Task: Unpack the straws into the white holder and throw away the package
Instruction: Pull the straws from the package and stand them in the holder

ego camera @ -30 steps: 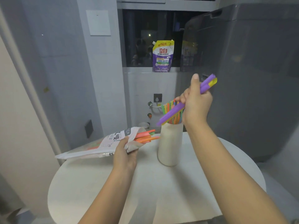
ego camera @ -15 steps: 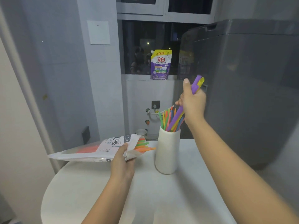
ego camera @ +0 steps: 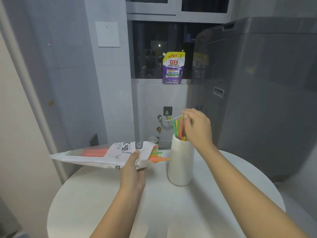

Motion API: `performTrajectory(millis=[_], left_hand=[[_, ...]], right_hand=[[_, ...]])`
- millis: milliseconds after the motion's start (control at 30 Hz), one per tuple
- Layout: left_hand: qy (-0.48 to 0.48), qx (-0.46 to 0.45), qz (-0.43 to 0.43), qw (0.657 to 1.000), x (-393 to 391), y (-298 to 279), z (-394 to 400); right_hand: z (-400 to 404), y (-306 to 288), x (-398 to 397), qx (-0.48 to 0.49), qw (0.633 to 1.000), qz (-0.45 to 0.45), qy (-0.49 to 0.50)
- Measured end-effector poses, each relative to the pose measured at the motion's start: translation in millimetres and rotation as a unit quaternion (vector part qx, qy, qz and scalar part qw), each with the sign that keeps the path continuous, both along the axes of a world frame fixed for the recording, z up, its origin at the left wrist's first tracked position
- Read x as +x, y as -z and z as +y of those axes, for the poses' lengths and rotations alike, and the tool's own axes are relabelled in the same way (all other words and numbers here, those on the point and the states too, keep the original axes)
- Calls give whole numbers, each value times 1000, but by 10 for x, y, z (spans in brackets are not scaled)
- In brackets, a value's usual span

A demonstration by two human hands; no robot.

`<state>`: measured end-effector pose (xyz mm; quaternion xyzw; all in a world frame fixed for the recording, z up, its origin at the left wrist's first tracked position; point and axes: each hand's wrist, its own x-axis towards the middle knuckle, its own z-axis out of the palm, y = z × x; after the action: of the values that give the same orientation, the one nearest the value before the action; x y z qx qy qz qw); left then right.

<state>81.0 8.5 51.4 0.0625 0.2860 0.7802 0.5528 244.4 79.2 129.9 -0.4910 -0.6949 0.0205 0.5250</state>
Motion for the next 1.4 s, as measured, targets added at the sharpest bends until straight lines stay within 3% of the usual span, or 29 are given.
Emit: performTrajectory(millis=[67, 133, 267, 367, 533, 633, 733, 833, 1033, 1200, 1400], left_hand=[[-2, -1, 0, 1000, -2, 0, 2], [-2, 4, -2, 1000, -7, -10, -3], [10, 17, 38, 999, -21, -40, -21], [6, 21, 105, 994, -43, -67, -52], [-8, 41, 199, 979, -81, -107, -86], [1, 51, 204, 978, -78, -97, -96], [0, 53, 225, 973, -55, -66, -99], [-6, 52, 234, 971, -24, -55, -102], [-12, 63, 210, 975, -23, -43, -93], [14, 37, 110, 993, -24, -3, -84], [7, 29, 6, 1000, -48, 15, -69]], right_hand=[[-12, 107, -5, -27, 992, -120, 37], [-83, 128, 8, -10, 989, -136, 52], [-353, 136, -70, 55, 997, -62, -1], [-585, 322, -200, 0, 996, 4, -94], [-750, 653, -337, -149, 976, 66, -146], [-726, 708, -393, -277, 944, 105, -145], [-695, 720, -445, -420, 858, 228, -187], [-673, 726, -455, -452, 803, 342, -184], [-620, 784, -445, -397, 855, 305, -133], [-602, 740, -373, -266, 944, 186, -65], [-597, 644, -284, -193, 962, 180, -77]])
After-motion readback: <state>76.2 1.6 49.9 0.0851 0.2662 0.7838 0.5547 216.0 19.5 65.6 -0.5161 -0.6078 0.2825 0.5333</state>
